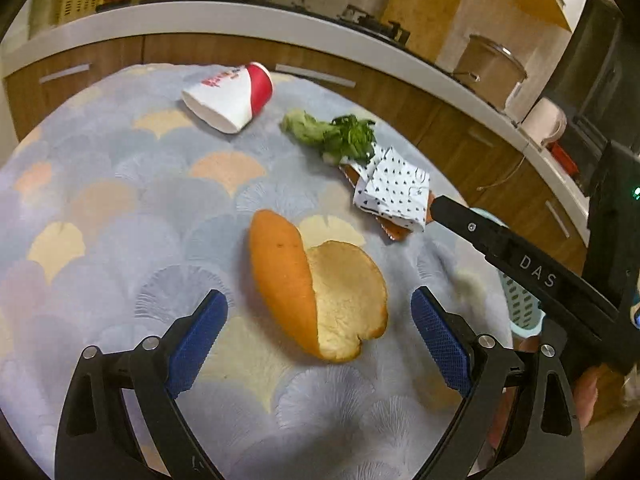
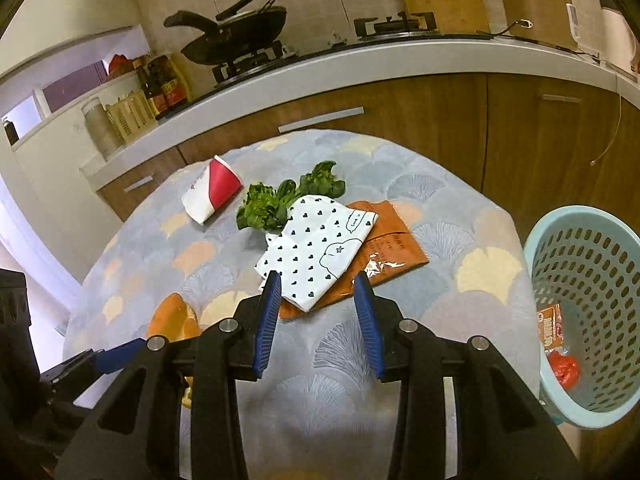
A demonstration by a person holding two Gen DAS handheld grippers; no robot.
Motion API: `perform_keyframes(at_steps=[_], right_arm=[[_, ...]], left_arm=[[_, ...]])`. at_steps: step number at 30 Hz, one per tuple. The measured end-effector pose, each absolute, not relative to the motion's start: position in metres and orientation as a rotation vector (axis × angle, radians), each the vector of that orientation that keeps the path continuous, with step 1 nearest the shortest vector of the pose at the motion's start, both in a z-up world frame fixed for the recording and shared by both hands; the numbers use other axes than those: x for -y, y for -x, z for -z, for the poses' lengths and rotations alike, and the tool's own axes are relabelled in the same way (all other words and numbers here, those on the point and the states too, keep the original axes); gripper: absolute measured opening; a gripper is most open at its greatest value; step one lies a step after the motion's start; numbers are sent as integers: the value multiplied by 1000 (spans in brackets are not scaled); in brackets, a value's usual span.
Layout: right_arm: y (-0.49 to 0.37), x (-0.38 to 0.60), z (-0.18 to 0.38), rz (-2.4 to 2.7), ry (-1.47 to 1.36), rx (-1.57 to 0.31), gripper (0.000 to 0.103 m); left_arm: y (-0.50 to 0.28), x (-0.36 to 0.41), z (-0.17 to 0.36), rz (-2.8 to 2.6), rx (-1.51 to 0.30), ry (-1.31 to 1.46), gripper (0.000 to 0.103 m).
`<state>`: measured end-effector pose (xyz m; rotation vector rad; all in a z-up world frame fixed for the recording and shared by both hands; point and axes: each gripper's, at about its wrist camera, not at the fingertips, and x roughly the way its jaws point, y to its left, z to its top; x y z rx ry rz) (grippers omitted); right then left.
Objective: Collect trash
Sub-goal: 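Grasp the bread roll with the left tool while the right tool grasps the dotted napkin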
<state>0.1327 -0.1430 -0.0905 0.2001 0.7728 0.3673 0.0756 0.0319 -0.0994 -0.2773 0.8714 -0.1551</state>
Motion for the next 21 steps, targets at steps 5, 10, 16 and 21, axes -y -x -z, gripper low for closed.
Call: perform_keyframes(at_steps=[5, 10, 16, 21], right_arm=[[-137, 150, 91, -352, -225, -783, 34], [-145, 149, 86, -357, -199, -794, 35], [-160, 142, 86, -354, -186, -807, 48], [-175, 136, 91, -340, -186, -828, 49]], left_arm=[[-85, -19, 103, 117, -878, 227, 89], [-86, -11, 103, 96, -866, 126, 65], [-84, -30, 94, 180, -818, 204, 31], [-90, -57, 92, 176, -784, 298, 27]])
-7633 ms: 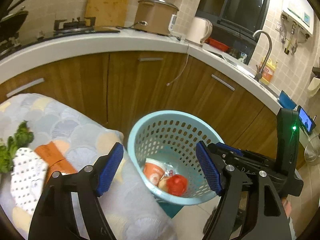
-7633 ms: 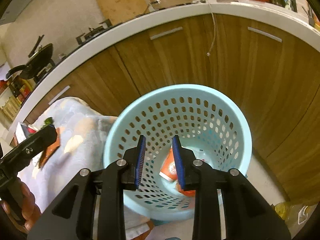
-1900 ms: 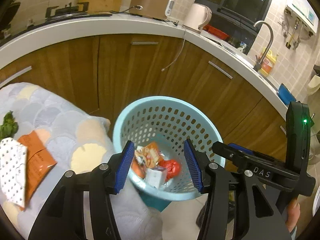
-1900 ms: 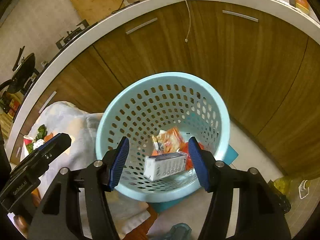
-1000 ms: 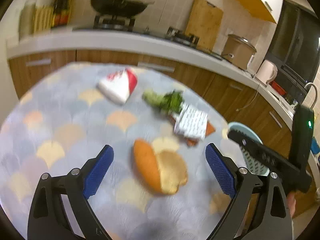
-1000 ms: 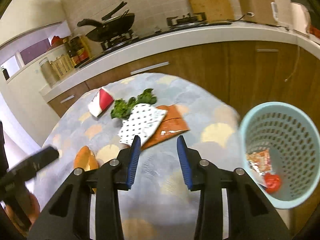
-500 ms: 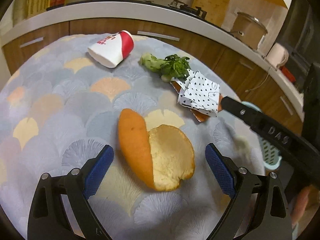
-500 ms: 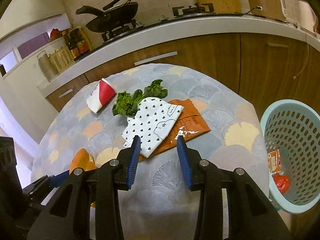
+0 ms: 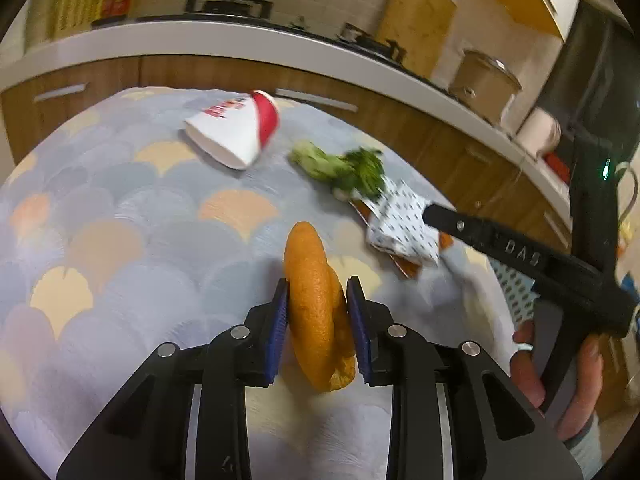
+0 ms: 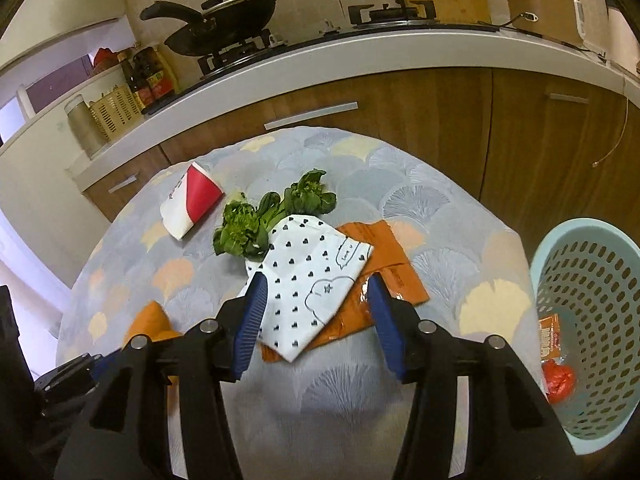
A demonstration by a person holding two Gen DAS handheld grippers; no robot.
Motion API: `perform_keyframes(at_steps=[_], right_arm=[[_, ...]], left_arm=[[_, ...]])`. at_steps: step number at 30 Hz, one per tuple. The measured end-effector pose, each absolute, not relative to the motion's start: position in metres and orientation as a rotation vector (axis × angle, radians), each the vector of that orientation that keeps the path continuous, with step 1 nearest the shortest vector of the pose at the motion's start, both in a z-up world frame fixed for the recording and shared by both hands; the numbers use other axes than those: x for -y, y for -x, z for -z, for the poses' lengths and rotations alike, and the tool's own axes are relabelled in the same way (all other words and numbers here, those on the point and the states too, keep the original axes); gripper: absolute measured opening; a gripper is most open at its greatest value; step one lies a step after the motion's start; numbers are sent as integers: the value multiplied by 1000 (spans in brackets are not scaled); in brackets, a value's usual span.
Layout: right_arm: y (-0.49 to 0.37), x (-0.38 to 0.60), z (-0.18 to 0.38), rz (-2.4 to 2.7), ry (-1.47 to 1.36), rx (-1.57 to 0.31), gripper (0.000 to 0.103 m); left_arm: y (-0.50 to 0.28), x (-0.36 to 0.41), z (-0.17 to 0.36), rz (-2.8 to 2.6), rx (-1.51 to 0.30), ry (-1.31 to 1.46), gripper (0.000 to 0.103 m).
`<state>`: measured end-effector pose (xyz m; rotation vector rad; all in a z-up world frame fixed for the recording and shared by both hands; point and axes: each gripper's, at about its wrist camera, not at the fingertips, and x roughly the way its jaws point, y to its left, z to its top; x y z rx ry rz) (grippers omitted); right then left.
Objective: Collect trash
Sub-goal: 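Grasp the bread roll with the left tool while the right tool grasps the dotted napkin, then carry roll and napkin over the blue basket and open both tools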
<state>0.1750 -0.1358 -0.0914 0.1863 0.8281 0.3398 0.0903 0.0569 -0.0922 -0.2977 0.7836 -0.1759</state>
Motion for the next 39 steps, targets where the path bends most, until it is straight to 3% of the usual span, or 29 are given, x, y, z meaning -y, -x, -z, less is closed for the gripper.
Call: perform_keyframes(at_steps=[8, 10, 13, 25, 39], right_arm=[[-187, 122, 104, -303, -112, -872, 48], [-186, 115, 105, -307, -74, -874, 24], [-180, 112, 101, -322, -56, -843, 9], [-138, 131, 60, -354, -86, -712, 3], [-98, 215, 11, -279, -191, -572, 3]], left_arm=[[-91, -69, 96, 172, -754, 348, 27], [-91, -67, 95, 172, -753, 339, 27], [-87, -67, 96, 174, -753, 340, 28], [-81, -64, 84, 209, -727, 361, 28], [-78, 0, 32, 321, -637, 253, 28]])
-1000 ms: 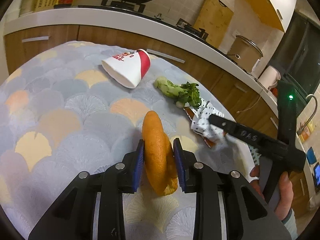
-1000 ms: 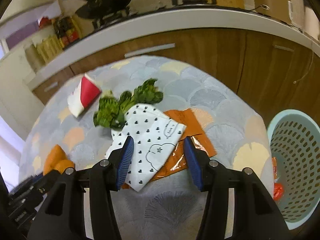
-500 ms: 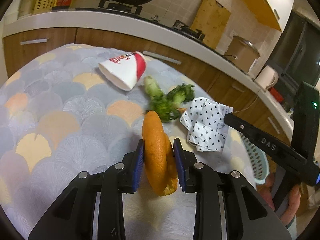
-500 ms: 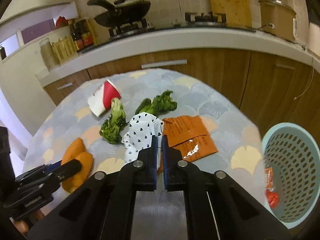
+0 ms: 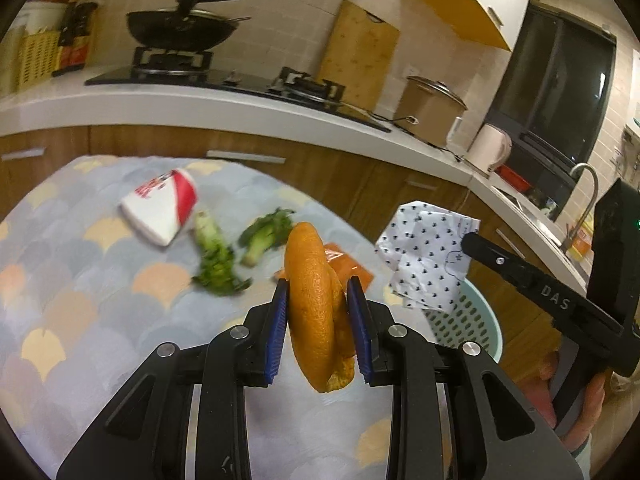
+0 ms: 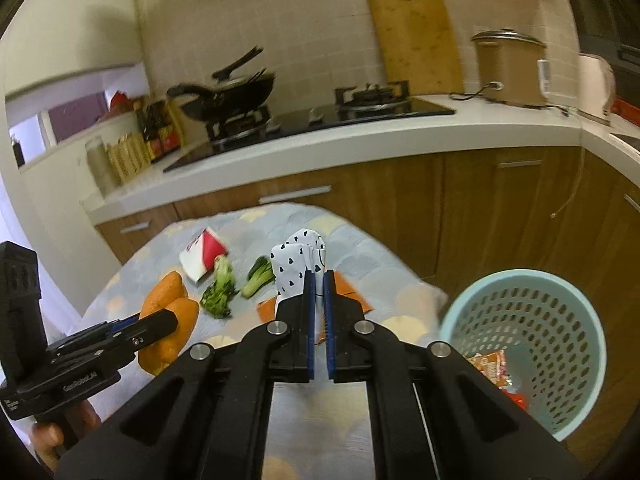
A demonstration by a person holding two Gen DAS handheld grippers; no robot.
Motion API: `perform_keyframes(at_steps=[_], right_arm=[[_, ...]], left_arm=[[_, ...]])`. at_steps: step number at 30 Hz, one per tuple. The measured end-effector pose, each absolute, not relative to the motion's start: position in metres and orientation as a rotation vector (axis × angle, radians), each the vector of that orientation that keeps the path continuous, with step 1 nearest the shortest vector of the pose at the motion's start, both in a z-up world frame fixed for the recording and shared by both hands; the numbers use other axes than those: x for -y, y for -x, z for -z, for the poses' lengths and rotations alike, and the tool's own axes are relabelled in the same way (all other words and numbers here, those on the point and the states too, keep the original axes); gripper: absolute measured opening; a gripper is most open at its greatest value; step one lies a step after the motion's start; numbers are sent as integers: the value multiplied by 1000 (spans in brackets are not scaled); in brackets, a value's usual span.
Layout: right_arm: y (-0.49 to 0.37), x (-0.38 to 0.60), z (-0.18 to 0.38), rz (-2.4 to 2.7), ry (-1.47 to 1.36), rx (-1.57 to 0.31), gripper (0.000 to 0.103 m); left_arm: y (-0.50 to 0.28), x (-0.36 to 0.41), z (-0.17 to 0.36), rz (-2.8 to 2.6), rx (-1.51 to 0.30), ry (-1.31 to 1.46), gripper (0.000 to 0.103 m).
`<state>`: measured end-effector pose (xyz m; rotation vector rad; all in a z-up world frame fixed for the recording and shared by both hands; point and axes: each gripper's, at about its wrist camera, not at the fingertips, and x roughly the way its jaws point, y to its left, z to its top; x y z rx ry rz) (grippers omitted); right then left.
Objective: Collect trash
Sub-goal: 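Carry roll and napkin over the blue basket and open both tools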
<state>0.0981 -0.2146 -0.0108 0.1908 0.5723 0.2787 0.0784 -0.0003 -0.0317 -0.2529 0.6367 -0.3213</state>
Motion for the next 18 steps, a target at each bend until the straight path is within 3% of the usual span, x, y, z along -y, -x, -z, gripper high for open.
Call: perform_keyframes(at_steps=[18], right_arm=[[-73, 362, 38, 66, -263, -583, 3]], left_arm=[[-128, 175, 35, 643, -709, 131, 28]])
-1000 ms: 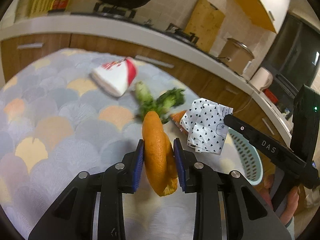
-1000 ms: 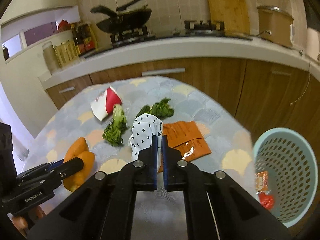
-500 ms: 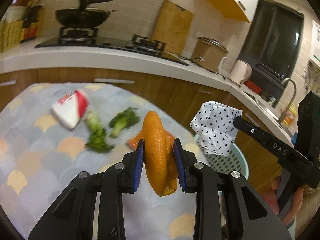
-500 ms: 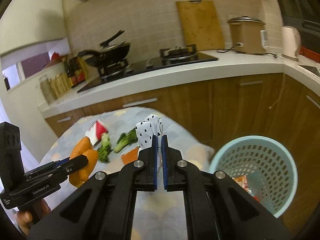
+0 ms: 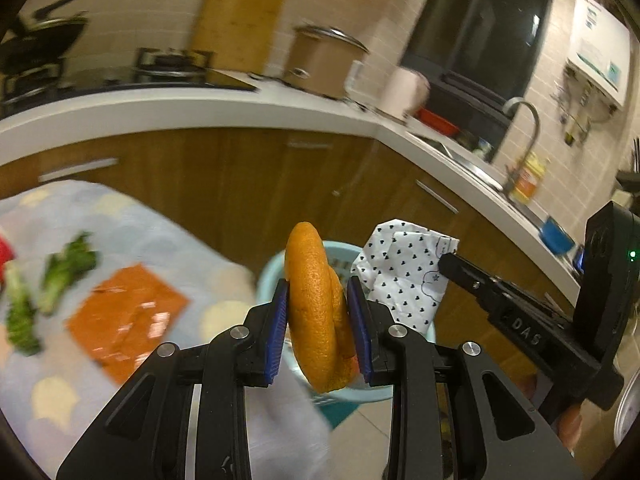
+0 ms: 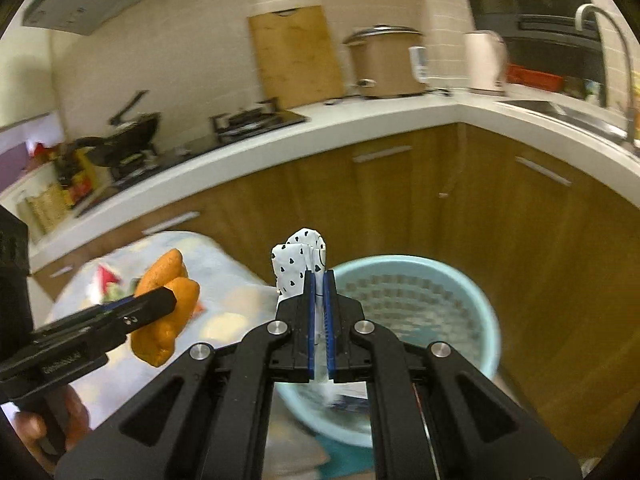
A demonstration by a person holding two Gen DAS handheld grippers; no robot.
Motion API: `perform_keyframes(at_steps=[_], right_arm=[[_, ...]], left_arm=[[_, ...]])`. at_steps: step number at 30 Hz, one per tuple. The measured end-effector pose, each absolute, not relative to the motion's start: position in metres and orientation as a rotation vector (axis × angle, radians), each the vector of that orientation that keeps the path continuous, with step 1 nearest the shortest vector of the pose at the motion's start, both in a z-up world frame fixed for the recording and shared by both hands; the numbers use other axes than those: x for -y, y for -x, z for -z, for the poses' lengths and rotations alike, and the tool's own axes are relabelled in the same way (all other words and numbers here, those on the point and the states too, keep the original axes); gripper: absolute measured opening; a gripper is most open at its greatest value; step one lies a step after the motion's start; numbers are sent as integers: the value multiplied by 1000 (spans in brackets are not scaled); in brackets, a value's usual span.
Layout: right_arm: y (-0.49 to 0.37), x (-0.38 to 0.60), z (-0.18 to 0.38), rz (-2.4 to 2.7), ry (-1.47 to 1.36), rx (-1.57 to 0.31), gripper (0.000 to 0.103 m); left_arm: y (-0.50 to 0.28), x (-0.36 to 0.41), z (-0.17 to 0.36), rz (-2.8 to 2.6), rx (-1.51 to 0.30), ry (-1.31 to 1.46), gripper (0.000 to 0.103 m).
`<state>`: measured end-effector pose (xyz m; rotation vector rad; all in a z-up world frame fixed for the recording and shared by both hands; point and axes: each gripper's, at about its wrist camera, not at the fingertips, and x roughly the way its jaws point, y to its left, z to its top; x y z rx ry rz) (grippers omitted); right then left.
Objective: Collect trash
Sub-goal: 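Carry roll and napkin over the blue basket and open both tools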
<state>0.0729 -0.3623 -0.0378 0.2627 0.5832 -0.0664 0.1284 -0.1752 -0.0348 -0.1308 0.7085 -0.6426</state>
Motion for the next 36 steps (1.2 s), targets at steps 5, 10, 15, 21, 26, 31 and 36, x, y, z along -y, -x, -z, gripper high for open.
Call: perform_keyframes(at_steps=[5, 10, 15, 21, 26, 31, 36], right_arm=[[-72, 389, 54, 137, -279, -622, 3], [-78, 406, 75, 188, -307, -685, 3], [-87, 418, 99, 205, -315, -771, 3], [-99, 417, 119, 182, -338, -847, 4], [-102, 414, 126, 153, -359, -871, 7], [-101, 412, 119, 150, -366, -857, 7], [-99, 401, 107, 126, -351, -834, 8]], left_arm=[[-141, 215, 48, 705, -745, 104, 28], [-156, 244, 67, 741, -791, 82, 28], [-168, 257, 89, 743, -850, 66, 29], [-173, 253, 100, 721, -878, 49, 39], [-170, 243, 92, 702, -844, 53, 62], [-167, 229, 82, 691, -823, 73, 65], [-158, 206, 69, 672, -793, 105, 65]])
